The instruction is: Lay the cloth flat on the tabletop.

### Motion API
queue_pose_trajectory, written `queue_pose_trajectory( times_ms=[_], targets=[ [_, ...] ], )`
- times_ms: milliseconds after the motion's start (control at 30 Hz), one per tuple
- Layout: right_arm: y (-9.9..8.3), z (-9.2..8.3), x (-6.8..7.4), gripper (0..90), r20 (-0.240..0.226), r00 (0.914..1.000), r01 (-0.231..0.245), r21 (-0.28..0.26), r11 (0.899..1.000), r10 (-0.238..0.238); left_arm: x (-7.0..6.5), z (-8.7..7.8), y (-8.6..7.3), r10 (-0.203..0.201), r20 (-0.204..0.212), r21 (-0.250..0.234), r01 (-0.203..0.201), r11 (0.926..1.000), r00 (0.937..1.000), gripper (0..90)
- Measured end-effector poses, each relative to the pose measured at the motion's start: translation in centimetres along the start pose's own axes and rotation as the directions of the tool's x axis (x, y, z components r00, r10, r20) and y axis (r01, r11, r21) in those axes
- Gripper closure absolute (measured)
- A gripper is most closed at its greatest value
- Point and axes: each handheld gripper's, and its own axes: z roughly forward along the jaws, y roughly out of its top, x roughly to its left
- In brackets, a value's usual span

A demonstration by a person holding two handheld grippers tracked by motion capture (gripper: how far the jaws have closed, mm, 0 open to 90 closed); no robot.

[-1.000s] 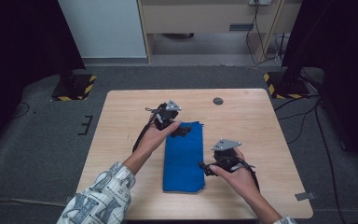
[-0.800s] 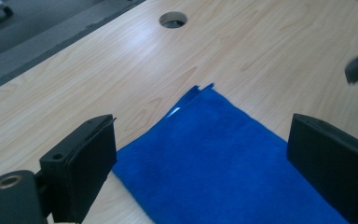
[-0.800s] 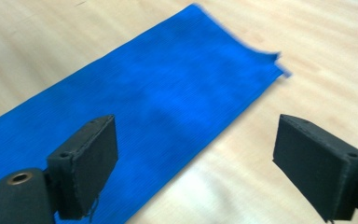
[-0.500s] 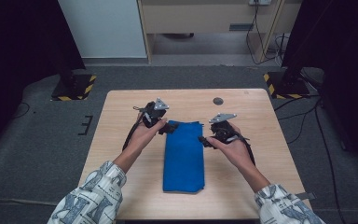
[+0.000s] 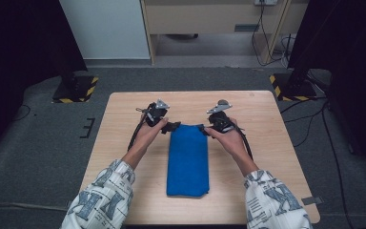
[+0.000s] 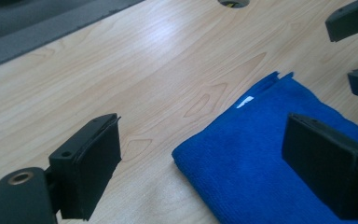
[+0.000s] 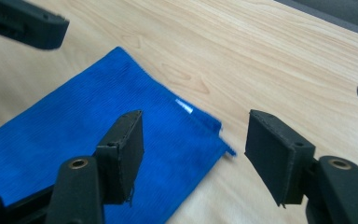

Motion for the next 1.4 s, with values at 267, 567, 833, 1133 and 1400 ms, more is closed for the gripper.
queue_pose_trajectory(
  times_ms=[267,567,833,1133,1400],
  targets=[
    [1.0,2.5,-1.2,40.6,0.004,0.9997,-0.025,0.004,1.000,0.025,1.2,1.4,-0.9,-0.031,-0.013,0.020,0.032,0.9993,0.9994,12.8],
    [1.3,3.7,-2.8,46.9,-0.014,0.9976,-0.068,0.011,0.998,0.068,1.7,1.5,-1.1,-0.055,-0.003,0.038,0.055,0.9978,0.9985,14.6],
    [0.0,4.2,-4.3,57.7,-0.010,0.9944,-0.105,0.039,0.994,0.106,0.8,0.6,-1.4,-0.034,0.000,0.043,0.034,0.9985,0.9994,14.6],
    [-0.8,4.9,-3.7,55.0,-0.063,0.9903,-0.121,0.039,0.992,0.123,0.3,1.1,-2.3,-0.022,-0.007,0.065,0.023,0.9976,0.9997,15.1],
    [-1.0,5.8,-2.5,61.2,-0.069,0.9952,-0.064,0.078,0.995,0.069,0.4,1.3,-2.4,-0.021,-0.022,0.064,0.022,0.9977,0.9995,19.0]
  ],
)
